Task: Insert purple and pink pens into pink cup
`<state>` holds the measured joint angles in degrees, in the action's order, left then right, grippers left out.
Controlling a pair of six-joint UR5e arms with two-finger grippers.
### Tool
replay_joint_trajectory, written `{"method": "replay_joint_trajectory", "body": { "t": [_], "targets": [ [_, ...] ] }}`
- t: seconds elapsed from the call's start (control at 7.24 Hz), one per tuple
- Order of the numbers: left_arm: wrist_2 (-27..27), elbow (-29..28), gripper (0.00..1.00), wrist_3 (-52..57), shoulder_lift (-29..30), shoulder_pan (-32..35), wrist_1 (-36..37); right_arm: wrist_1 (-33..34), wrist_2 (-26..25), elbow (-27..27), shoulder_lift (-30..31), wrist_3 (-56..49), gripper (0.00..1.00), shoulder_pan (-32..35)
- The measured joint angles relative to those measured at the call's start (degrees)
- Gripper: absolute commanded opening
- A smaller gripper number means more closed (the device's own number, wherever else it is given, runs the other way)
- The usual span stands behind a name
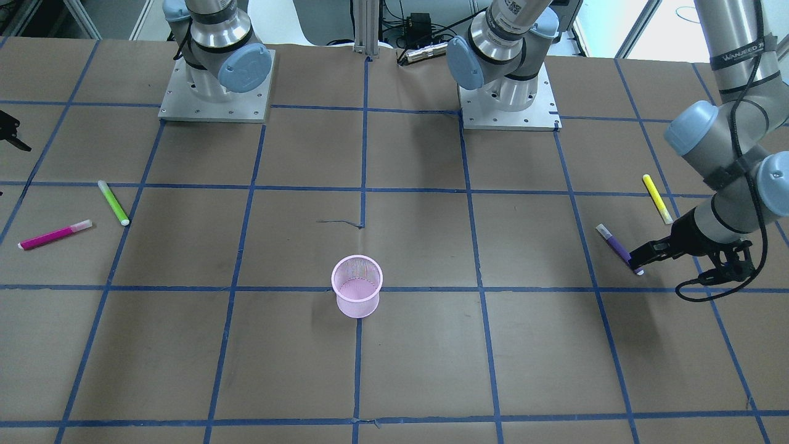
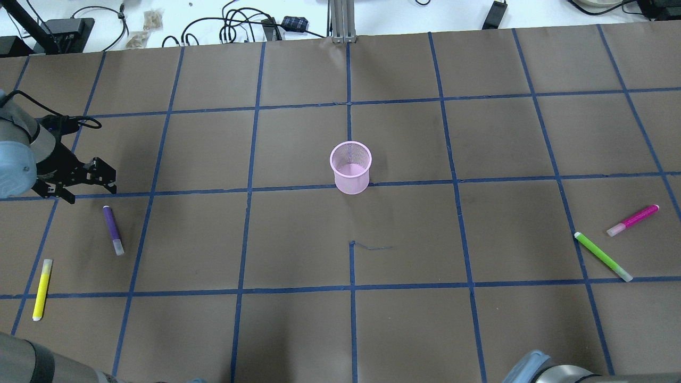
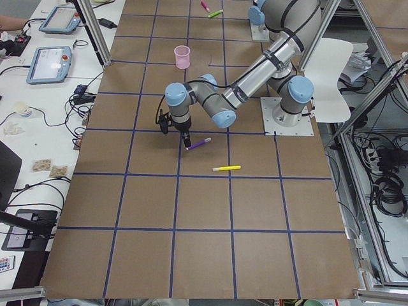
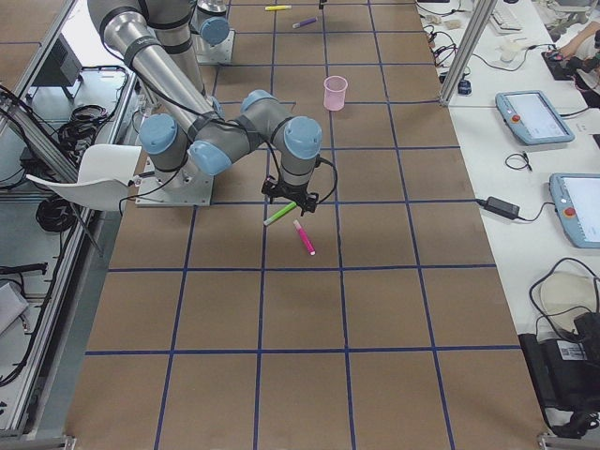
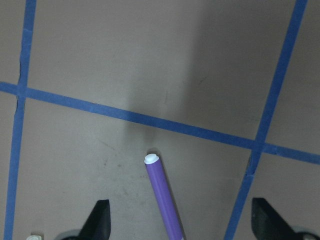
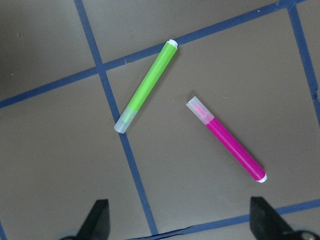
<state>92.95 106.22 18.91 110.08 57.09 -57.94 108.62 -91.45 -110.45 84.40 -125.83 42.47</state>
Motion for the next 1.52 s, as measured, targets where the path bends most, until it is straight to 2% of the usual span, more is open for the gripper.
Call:
{"method": "replay_joint_trajectory", "body": {
  "t": [0.14,0.41,0.55,0.69,0.83,1.11,1.38,1.52],
  "targets": [
    [0.0,0.1,0.94,0.0,1.0,-0.3,0.8,3.6,1.1,-0.2,-2.8,-8.0,0.98,-0.2],
    [-0.1,0.2,0.76,0.0,2.4,-0.8,1.9,11.0,4.8,0.1,-8.3,-25.0,0.89,-0.3],
    [-0.2,0.2,0.74,0.0,2.9,-0.9,2.0,12.4,6.0,0.6,-10.5,-30.0,0.89,-0.3],
    [-0.2,0.3,0.64,0.0,3.4,-0.9,2.0,12.4,6.9,1.3,-12.1,-33.8,0.89,-0.3],
    [-0.2,0.3,0.6,0.0,3.9,-1.0,2.0,11.6,7.8,2.1,-13.3,-37.4,0.89,-0.3],
    [-0.1,0.3,0.55,0.0,4.6,-1.0,1.9,10.1,8.8,3.4,-15.7,-40.2,0.85,-0.5],
    [0.0,0.3,0.55,0.0,5.0,-1.0,1.8,9.9,9.0,3.5,-17.4,-39.3,0.71,-1.6],
    [0.1,0.3,0.46,0.0,5.4,-1.0,1.8,9.9,9.0,3.5,-17.7,-39.1,0.71,-1.9]
  ]
}}
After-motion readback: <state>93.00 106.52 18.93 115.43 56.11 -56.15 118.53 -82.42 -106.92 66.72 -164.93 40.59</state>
